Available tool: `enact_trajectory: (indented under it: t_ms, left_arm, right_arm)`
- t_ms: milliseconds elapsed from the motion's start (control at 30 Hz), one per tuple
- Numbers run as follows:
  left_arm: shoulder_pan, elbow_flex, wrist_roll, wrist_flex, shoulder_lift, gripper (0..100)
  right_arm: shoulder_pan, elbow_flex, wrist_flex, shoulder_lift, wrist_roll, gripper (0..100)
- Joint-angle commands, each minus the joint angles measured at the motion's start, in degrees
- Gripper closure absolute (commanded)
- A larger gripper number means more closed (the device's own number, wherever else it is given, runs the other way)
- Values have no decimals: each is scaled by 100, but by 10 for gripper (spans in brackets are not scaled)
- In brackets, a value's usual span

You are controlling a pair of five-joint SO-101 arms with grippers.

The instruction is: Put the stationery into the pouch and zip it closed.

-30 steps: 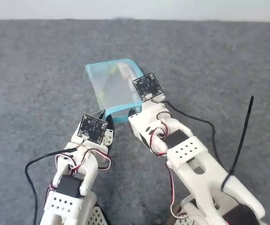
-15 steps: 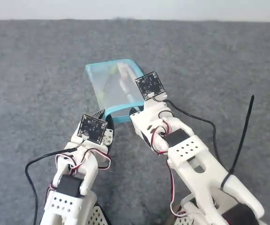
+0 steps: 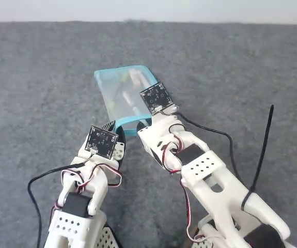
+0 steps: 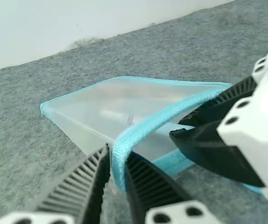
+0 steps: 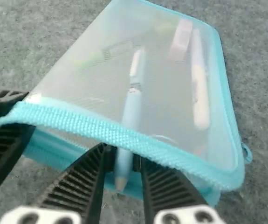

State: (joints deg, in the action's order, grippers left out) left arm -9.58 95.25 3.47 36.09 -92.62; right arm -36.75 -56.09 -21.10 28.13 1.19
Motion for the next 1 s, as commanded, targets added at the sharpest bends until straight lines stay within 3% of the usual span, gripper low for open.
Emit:
enact_trajectory:
  t_ms: [0,167,367,567,767,967]
  left_arm:
    - [-70,-145,-18,-18,-97,988]
    - [-35,-145,-18,-18,-97,988]
    - [88,-145,-18,-26,-97,988]
    - [114,-163,-18,-35,-97,988]
    - [114,-136,-18,-132,-97,988]
    - [114,-154,-18,-132,-97,988]
  right_arm:
    - [-127,343,119,57,-149,991]
    - [-136,396,338,-22,-149,983]
    - [-136,695,338,-31,-123,894]
    - [-224,1081,251,-251,-158,903]
    - [-198,2022,-1358,-303,-589,902]
    - [-189,2013,-2686,1095,-1433,903]
